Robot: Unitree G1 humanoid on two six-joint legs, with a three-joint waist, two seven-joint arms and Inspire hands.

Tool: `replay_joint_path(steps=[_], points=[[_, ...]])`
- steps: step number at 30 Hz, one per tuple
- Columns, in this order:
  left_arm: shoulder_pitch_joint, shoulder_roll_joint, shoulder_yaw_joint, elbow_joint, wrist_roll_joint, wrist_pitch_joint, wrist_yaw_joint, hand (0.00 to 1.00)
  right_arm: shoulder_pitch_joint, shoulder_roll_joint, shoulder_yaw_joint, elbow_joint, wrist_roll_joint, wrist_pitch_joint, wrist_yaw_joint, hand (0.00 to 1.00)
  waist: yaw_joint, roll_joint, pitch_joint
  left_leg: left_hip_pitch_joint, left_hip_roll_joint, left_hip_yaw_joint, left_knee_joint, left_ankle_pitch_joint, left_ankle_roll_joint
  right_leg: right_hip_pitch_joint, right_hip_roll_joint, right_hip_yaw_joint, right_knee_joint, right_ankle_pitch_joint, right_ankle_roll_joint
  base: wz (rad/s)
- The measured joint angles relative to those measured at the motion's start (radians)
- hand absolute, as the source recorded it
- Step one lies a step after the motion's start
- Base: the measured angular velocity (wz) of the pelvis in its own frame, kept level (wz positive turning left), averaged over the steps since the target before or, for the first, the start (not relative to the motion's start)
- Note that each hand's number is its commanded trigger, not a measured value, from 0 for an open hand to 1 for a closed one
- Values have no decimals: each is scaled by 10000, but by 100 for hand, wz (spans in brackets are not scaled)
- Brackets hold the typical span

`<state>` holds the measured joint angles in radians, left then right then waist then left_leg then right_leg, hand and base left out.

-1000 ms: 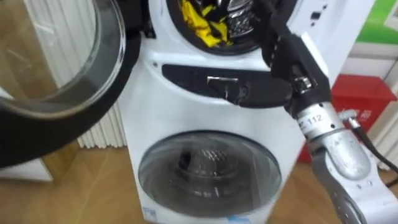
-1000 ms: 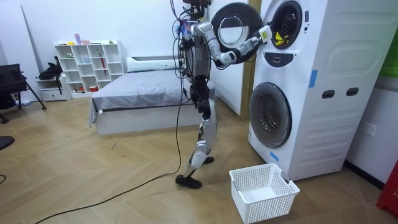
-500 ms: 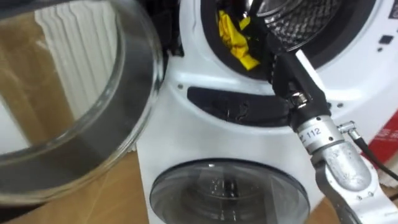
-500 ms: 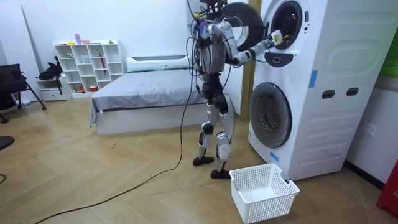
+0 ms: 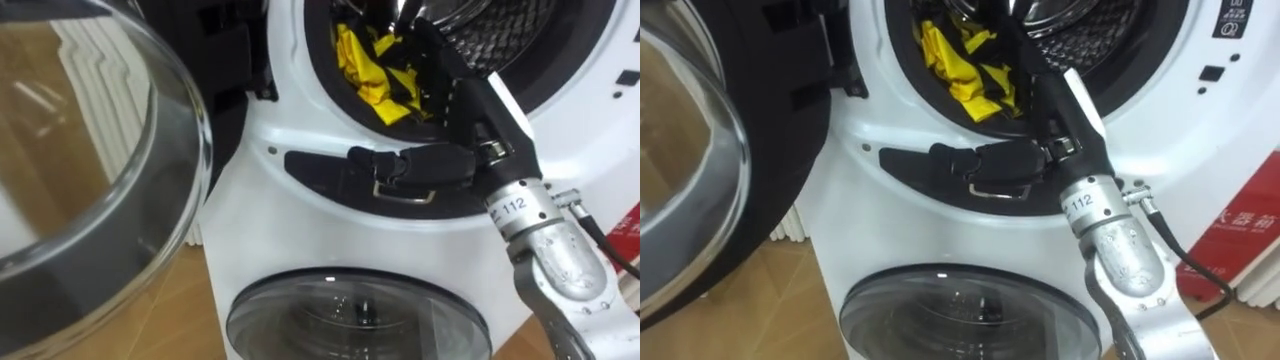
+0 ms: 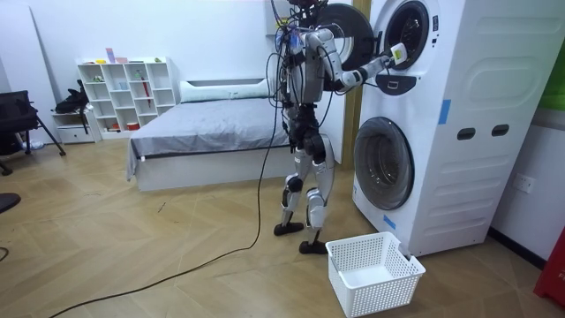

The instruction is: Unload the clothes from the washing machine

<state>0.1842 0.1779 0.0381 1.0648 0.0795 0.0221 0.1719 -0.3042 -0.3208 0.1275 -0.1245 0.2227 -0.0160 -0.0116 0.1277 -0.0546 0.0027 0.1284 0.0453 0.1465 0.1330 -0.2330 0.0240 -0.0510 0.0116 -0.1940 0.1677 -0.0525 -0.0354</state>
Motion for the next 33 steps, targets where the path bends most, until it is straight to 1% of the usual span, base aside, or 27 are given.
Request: replay_joint_path(steps=[2,5,6,7,9,14,16,19,20,21,22,23,24,25,26,28,29,30,32,33], points=[[205,-5,6,-362,-1,-3,-29,0,1,-4,-354,-12,-8,0,9,0,-155,-20,-13,-18,0,-67,7,-20,-3,10,-1,3,16,1,-2,4],[206,-4,98,-367,-7,-2,-82,0,1,-105,-841,-104,104,-1,-72,0,-214,-13,-14,-14,10,-68,11,-20,-4,7,16,-5,14,2,-4,-1],[212,-3,192,-362,-11,-2,-86,0,1,-198,-978,-113,122,-3,-161,0,-266,-14,-16,6,23,-59,11,-21,-7,12,36,0,15,5,-8,-4],[221,10,204,-348,-15,-2,-85,0,0,-313,-1037,-124,137,-4,-198,0,-332,-11,-17,28,37,-38,25,-20,-12,16,56,6,15,8,-14,-4],[263,9,196,-310,-5,-3,-85,0,1,-393,-1042,-195,116,-8,-195,0,-434,-8,-16,32,56,13,24,-18,-16,14,73,21,12,9,-15,0],[251,7,223,-307,17,43,-119,0,-10,-456,-1053,-231,73,4,-147,0,-470,-23,-26,24,89,52,15,-25,-25,-4,76,33,22,8,-14,0],[253,9,288,-336,17,197,-287,0,-331,-648,-1054,-162,491,272,42,0,-459,-29,-28,31,88,65,25,-24,-25,-14,76,18,28,8,-14,-3],[285,9,295,-348,26,252,-358,0,-938,-1008,-1054,136,869,429,170,0,-397,-74,-40,50,91,66,42,-21,-30,11,76,11,21,8,-15,0],[332,1,364,-348,114,281,-392,0,-1232,-1016,-1054,422,917,440,309,0,-405,-113,-40,77,95,48,45,-15,-40,50,70,-1,12,7,-17,0],[339,3,394,-348,134,307,-394,0,-1306,-1017,-1054,561,1021,453,385,0,-404,-141,-27,106,97,39,46,-13,-44,84,70,-14,5,3,-24,0],[328,2,477,-347,124,401,-397,0,-1381,-1015,-1054,799,1308,444,487,0,-404,-200,-9,178,98,27,46,-10,-50,144,64,-12,6,-8,-40,0],[315,2,488,-347,115,436,-400,0,-1451,-1015,-1054,941,1499,456,568,0,-412,-232,-19,196,96,25,45,-9,-54,159,58,-10,7,-8,-41,0],[319,10,509,-345,116,457,-400,0,-1602,-1021,-1062,1244,2003,476,675,0,-410,-309,-11,209,89,27,42,-16,-65,185,31,-35,9,-13,-49,0],[309,12,574,-345,116,480,-398,0,-1798,-1023,-1066,1554,2426,543,725,0,-410,-347,26,207,87,24,44,-34,-85,213,25,-47,8,-7,-69,0],[310,23,586,-344,116,511,-392,0,-1857,-1023,-1078,1655,2553,613,758,0,-407,-370,28,208,87,18,45,-35,-90,220,24,-55,10,-2,-79,0],[383,40,585,-327,133,672,-409,0,-2156,-1031,-1079,2034,2828,911,881,0,-401,-439,-9,170,87,-45,172,-70,-125,243,25,-72,30,2,-111,0],[433,43,590,-330,174,695,-453,0,-2264,-1029,-1075,2130,2859,997,922,0,-401,-439,-9,158,87,-55,208,-82,-133,244,31,-62,30,6,-118,0],[488,46,586,-331,342,792,-495,0,-2451,-1029,-1058,2350,2888,1057,1060,0,-402,-440,-8,157,85,-55,223,-83,-138,242,46,-43,30,22,-143,-4],[526,45,586,-332,487,883,-512,0,-2667,-1029,-977,2681,2881,1051,1225,0,-408,-440,-9,139,89,-44,289,-82,-144,242,65,-46,33,41,-173,-2],[572,44,589,-346,578,944,-514,0,-2784,-1030,-931,2846,2875,1062,1248,0,-407,-473,-31,98,93,-44,346,-84,-147,231,59,-55,37,53,-191,0]])
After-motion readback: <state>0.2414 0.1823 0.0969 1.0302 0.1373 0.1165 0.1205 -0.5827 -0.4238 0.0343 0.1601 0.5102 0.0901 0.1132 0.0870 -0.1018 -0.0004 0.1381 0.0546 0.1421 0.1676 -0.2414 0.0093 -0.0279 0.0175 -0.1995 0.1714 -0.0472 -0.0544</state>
